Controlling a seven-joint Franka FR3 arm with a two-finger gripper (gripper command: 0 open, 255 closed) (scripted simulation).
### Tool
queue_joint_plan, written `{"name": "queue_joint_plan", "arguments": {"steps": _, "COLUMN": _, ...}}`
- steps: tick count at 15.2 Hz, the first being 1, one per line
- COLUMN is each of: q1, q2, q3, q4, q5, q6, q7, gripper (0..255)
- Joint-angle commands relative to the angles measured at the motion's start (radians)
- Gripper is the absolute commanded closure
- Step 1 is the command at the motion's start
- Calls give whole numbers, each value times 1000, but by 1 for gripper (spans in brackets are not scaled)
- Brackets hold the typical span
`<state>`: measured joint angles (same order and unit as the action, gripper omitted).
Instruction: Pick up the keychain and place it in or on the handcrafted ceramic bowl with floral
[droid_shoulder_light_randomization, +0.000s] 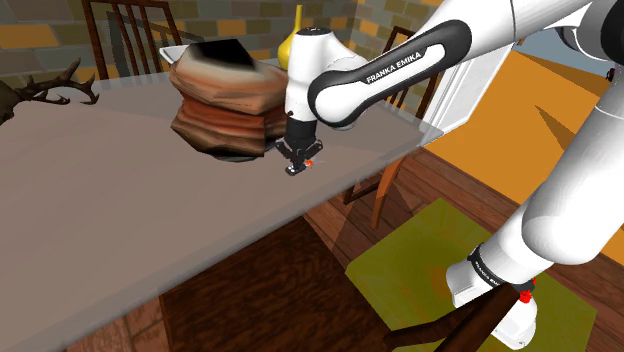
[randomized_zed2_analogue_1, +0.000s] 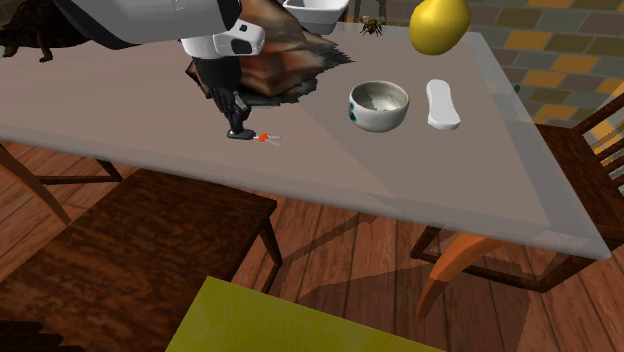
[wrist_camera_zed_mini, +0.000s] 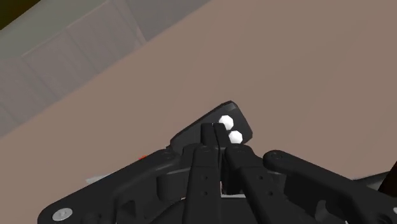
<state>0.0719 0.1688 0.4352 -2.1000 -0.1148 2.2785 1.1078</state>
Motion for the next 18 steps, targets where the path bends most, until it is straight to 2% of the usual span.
{"name": "queue_joint_plan", "arguments": {"steps": 1, "q1": 0, "q2": 0, "q3": 0, "q4": 0, "q5": 0, "q6": 0, "q7": 0, "gripper": 0}}
{"name": "queue_joint_plan", "arguments": {"steps": 3, "q1": -14, "q2": 2, "q3": -43, "q4": 52, "q5": 88, "q6": -84, "q7": 280, "gripper": 0}}
{"name": "queue_joint_plan", "arguments": {"steps": 5, "q1": -36, "q2": -26, "q3": -87, "q4": 57, "q5": 188, "q6": -135, "q7": 556, "gripper": 0}}
{"name": "queue_joint_plan", "arguments": {"steps": 6, "q1": -42, "q2": -38, "q3": -98, "q4": 51, "q5": 215, "q6": -143, "q7": 627, "gripper": 0}}
{"name": "queue_joint_plan", "arguments": {"steps": 13, "q1": -33, "q2": 8, "q3": -96, "q4": 7, "q5": 202, "q6": -54, "q7": 636, "gripper": 0}}
{"name": "queue_joint_plan", "arguments": {"steps": 18, "q1": -31, "q2": 13, "q3": -97, "q4": 3, "q5": 201, "q6": -47, "q7": 637, "gripper": 0}}
